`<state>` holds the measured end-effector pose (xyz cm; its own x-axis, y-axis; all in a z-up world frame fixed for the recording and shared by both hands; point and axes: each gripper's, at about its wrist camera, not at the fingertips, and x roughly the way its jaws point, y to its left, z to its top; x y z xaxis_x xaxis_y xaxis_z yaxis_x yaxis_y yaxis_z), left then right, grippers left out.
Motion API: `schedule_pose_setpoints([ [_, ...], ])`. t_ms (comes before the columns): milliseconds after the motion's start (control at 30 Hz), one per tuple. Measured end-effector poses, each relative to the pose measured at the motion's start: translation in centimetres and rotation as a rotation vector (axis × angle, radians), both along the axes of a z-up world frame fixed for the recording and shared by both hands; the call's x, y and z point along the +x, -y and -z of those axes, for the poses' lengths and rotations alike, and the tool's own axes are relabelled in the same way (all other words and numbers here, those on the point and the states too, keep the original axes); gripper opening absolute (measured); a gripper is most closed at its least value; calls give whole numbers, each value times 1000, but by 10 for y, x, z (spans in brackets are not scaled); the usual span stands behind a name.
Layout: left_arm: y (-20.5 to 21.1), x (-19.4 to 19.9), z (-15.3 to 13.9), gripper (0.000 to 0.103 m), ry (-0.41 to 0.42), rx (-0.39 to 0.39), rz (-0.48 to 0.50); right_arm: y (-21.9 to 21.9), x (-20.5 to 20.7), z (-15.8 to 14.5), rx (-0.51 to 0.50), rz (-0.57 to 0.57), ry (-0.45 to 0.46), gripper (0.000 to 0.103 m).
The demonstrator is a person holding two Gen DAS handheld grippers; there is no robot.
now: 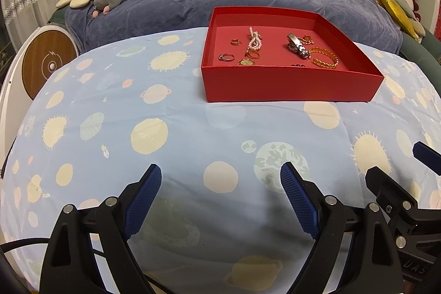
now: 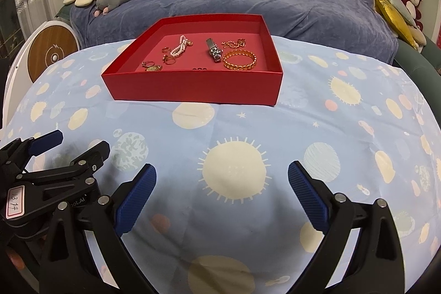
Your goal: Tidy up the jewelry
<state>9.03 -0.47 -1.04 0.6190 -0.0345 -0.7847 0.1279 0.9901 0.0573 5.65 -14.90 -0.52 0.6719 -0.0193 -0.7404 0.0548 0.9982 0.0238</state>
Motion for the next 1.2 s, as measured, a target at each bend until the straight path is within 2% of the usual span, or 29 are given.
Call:
schedule_pose_setpoints([
  [667, -1, 1, 5, 86, 10, 19, -42, -2, 1, 4, 4, 30, -10, 96],
  [900, 2, 9, -11, 86, 49, -13, -42, 5, 9, -16, -9, 38, 45, 98],
  [1200, 6, 12, -15, 86, 38, -18, -57, 7, 10, -15, -32, 43, 37, 98],
])
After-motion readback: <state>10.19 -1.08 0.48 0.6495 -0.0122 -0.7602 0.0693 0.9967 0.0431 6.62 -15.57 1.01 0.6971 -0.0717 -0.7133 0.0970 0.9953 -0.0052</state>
